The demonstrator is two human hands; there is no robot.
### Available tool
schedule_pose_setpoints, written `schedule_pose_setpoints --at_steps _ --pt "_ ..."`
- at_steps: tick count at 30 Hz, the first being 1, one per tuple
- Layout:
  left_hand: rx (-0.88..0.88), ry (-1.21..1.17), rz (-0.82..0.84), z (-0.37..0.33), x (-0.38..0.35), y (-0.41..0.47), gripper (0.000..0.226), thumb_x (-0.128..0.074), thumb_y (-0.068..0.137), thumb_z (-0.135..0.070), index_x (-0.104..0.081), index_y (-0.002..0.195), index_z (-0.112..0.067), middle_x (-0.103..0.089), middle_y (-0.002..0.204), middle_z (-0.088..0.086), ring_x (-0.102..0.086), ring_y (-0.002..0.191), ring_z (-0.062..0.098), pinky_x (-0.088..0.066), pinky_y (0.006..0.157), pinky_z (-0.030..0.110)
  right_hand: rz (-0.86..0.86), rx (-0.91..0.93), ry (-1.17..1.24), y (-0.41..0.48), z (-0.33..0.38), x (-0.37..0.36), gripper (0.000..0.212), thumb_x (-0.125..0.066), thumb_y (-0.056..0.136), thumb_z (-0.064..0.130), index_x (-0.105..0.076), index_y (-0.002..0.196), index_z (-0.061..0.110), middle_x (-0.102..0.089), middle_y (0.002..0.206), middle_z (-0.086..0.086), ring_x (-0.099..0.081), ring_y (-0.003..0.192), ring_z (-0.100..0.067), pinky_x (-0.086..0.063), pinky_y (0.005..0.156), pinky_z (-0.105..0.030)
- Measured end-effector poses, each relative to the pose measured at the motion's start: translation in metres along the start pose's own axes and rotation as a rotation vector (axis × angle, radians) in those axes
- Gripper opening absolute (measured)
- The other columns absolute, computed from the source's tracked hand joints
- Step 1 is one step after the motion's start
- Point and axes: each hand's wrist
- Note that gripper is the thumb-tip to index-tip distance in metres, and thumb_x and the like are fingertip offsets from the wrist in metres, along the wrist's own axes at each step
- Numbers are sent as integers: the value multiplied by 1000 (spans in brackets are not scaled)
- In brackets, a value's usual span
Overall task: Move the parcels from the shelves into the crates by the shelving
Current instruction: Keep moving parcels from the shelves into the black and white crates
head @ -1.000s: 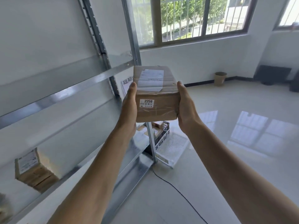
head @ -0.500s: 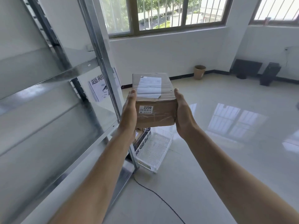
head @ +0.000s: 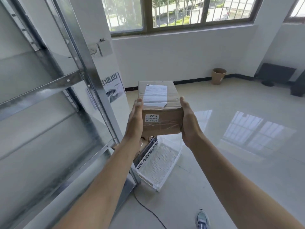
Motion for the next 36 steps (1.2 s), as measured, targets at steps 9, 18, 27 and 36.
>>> schedule_pose_setpoints --at_steps 9,18,27,36 --pt "-1 -51 -178 25 -74 98 82 -49 77 -90 -55 142 -40 -66 137 4 -65 123 29 -52 102 59 173 -75 -94 137 23 60 68 -58 81 71 -60 139 36 -67 133 3 -67 118 -20 -53 104 -51" --pt "13 -81 -327 55 -100 166 89 -52 72 -95 -43 148 -50 -48 157 -5 -42 146 26 -30 118 63 333 -140 -166 242 24 80 84 -60 71 74 -55 145 36 -62 141 4 -62 124 -22 -48 109 -53" --pt "16 -119 -427 78 -83 235 93 -58 71 -91 -42 150 -45 -55 151 -2 -55 135 26 -44 110 62 474 -155 -213 331 -2 60 74 -56 77 68 -51 145 41 -62 141 6 -61 126 -22 -43 111 -56" --pt "33 -218 -515 110 -33 323 89 -65 75 -82 -41 152 -44 -50 155 -7 -51 140 24 -39 115 59 602 -203 -320 434 -45 4 62 -50 85 60 -49 145 44 -59 145 7 -55 133 -24 -40 112 -52"
Point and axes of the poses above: each hand's wrist, its own y-axis towards the middle knuckle, its own x-axis out of the back of the hand, z = x × y
